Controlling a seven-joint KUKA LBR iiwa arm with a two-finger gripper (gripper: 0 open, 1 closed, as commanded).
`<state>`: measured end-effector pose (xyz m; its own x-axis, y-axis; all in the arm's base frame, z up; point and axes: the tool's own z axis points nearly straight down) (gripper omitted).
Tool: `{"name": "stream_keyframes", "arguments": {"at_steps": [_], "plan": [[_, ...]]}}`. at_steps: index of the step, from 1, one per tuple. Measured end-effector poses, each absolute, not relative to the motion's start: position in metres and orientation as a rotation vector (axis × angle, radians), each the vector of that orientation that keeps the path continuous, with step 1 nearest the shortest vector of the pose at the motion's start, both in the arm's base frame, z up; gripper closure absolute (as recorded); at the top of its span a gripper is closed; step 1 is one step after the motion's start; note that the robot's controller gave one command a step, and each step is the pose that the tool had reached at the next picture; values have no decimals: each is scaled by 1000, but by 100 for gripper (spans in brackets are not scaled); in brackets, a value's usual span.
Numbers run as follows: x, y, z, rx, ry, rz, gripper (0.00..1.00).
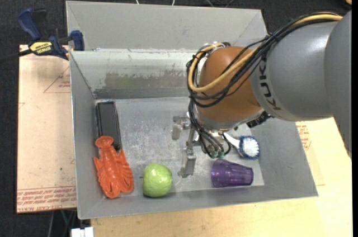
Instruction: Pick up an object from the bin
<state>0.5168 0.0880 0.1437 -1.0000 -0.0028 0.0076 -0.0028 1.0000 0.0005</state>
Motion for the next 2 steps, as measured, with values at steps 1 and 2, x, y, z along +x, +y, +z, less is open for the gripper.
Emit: {"name": "stream_keyframes", "arguments": {"at_steps": [1, 2], "plan": [[518, 87, 148, -2, -3142, -2, 0], [503, 139, 77, 930, -3000, -4, 0]]}}
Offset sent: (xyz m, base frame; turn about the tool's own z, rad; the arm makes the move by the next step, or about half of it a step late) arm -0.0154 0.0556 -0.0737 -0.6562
